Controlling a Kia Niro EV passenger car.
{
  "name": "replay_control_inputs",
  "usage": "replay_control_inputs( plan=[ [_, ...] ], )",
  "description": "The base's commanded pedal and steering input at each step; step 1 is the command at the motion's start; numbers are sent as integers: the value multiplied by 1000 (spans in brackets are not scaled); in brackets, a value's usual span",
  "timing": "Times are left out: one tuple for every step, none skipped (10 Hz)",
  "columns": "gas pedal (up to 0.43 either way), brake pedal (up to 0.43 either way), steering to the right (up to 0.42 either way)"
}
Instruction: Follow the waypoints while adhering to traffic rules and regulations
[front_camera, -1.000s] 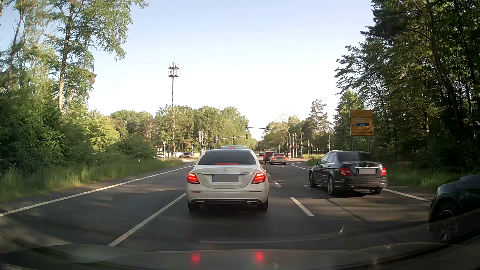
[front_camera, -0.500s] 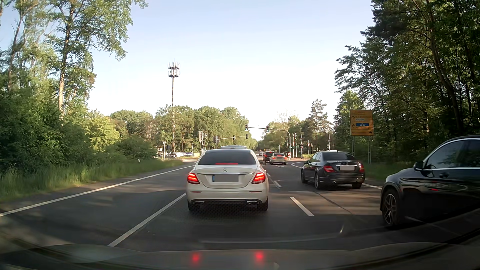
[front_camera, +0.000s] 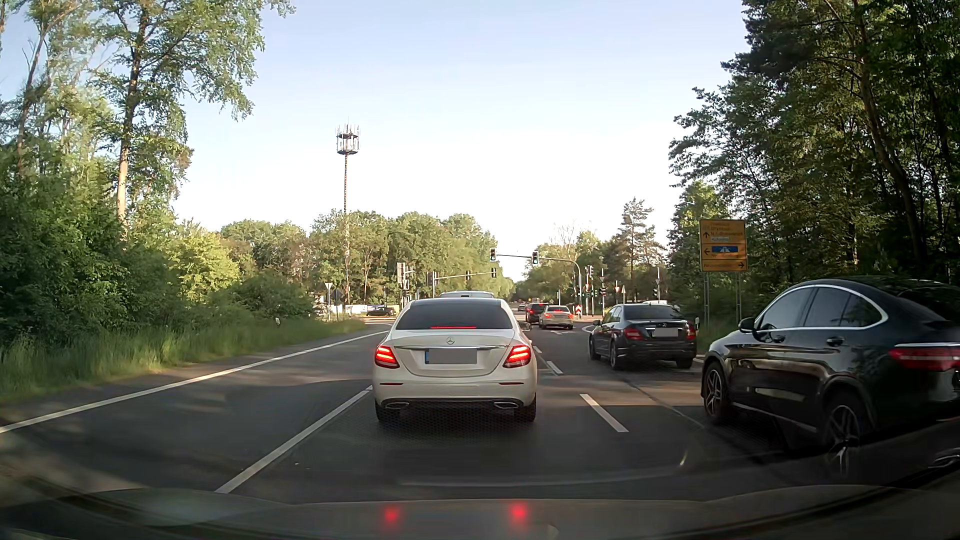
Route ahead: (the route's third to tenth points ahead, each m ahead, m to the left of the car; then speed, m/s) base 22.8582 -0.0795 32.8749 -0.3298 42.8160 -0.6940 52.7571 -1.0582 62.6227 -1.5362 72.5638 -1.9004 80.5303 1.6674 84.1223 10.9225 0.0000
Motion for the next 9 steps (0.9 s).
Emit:
replay_control_inputs(
  plan=[
    [0,0,-4],
    [0,0,-4],
    [0,0,-5],
    [0,0,-4],
    [0,0,-4],
    [0,0,-4],
    [0,0,-4],
    [0,0,-4],
    [0,0,-4]
  ],
)
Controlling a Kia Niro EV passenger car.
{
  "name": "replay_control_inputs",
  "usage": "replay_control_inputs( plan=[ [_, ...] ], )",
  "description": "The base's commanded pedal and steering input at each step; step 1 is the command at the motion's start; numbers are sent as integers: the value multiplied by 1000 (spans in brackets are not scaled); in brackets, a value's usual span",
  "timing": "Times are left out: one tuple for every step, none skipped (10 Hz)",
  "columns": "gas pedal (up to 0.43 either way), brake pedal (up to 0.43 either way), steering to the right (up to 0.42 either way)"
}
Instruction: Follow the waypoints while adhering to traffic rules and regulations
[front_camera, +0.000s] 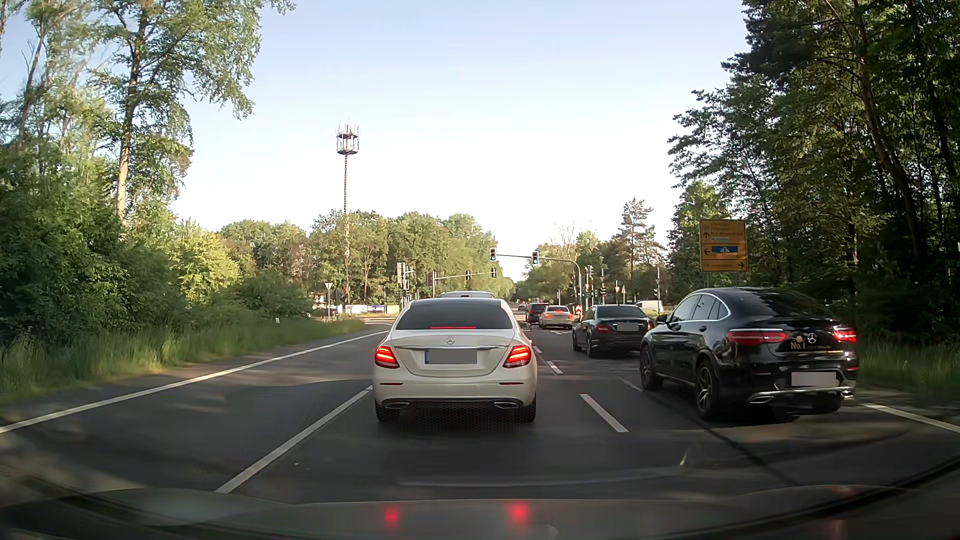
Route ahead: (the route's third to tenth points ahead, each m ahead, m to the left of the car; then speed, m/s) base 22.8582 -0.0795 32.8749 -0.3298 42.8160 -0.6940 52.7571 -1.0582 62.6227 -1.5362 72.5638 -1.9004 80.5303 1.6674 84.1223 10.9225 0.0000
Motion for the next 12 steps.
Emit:
replay_control_inputs(
  plan=[
    [0,0,-4],
    [0,0,-4],
    [0,0,-5],
    [0,0,-4],
    [0,0,-5],
    [0,0,-4],
    [0,0,-4],
    [0,0,-4],
    [0,0,-4],
    [0,0,-4],
    [0,0,-4],
    [0,0,-4]
  ],
)
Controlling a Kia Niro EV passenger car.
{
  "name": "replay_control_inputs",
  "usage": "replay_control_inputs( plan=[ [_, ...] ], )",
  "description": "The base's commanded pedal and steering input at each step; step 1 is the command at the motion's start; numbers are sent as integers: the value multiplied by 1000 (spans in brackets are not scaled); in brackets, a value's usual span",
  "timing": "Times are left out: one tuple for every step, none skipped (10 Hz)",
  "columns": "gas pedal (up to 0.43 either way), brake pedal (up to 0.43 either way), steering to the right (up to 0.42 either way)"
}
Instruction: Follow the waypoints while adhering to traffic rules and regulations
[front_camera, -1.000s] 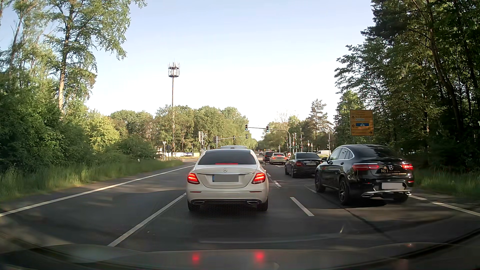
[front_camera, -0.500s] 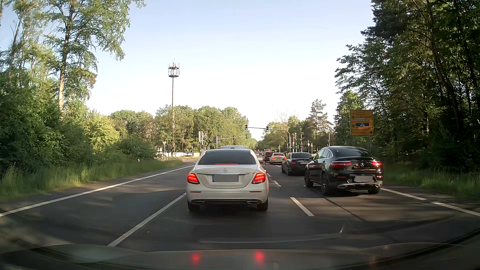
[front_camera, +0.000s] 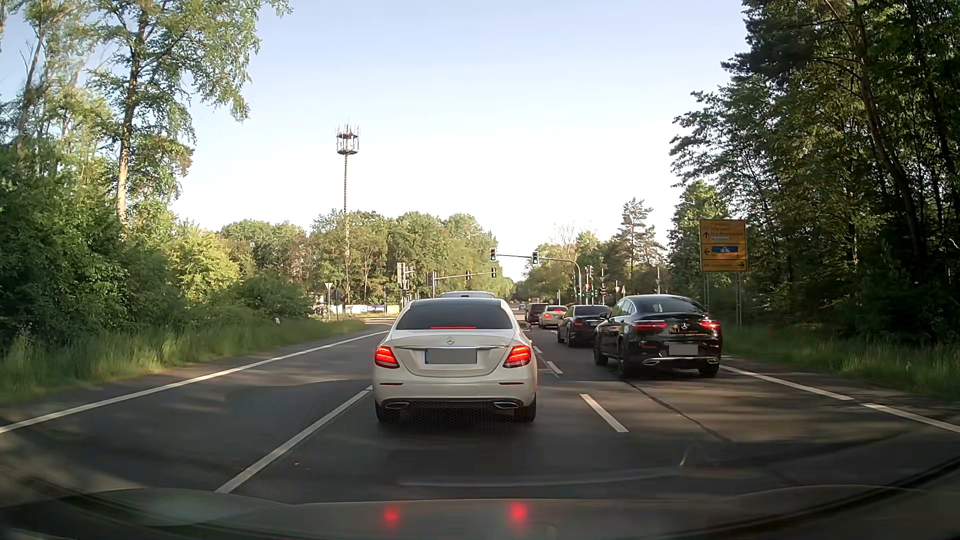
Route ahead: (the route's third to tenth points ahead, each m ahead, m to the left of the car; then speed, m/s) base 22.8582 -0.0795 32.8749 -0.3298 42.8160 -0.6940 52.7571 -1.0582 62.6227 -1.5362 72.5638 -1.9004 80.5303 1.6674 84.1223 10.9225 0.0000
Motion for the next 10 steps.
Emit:
replay_control_inputs(
  plan=[
    [0,0,-4],
    [0,0,-4],
    [0,0,-4],
    [0,0,-4],
    [0,0,-5],
    [0,0,-4],
    [0,0,-4],
    [0,0,-4],
    [0,0,-5],
    [0,0,-5]
  ],
)
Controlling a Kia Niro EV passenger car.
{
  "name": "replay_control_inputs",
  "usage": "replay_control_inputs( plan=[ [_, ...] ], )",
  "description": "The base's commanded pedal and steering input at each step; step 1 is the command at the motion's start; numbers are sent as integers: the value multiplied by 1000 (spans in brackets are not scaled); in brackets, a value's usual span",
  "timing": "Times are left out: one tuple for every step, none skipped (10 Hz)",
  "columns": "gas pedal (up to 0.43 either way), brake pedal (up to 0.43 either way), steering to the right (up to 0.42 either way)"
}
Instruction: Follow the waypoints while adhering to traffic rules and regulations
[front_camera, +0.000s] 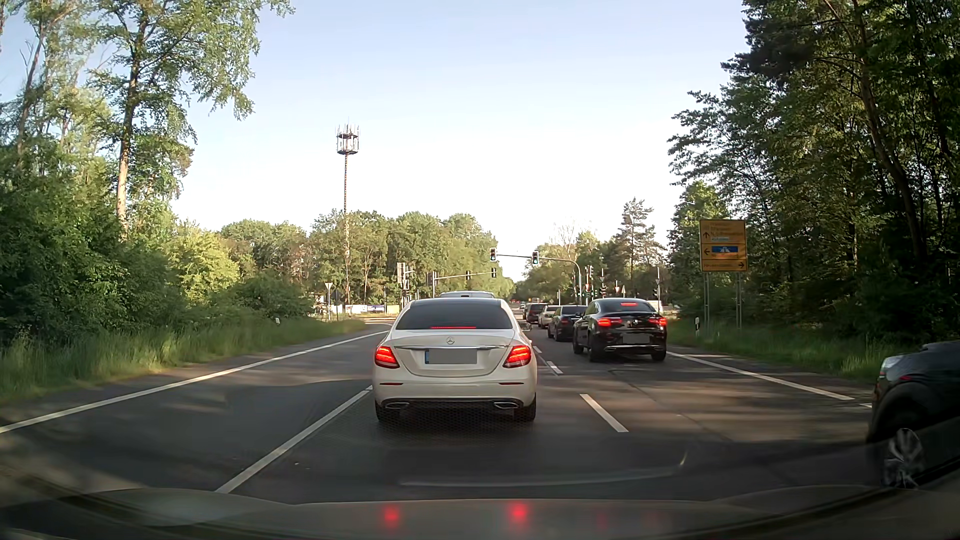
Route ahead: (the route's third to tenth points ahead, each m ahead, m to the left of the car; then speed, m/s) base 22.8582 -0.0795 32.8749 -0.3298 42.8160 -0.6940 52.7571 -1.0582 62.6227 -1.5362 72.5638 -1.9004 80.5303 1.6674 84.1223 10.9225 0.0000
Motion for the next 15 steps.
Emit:
replay_control_inputs(
  plan=[
    [0,0,-4],
    [0,0,-4],
    [0,0,-4],
    [0,0,-4],
    [0,0,-4],
    [0,0,-4],
    [0,0,-4],
    [0,0,-5],
    [0,0,-5],
    [0,0,-4],
    [0,0,-5],
    [0,0,-4],
    [0,0,-5],
    [0,0,-4],
    [0,0,-4]
  ],
)
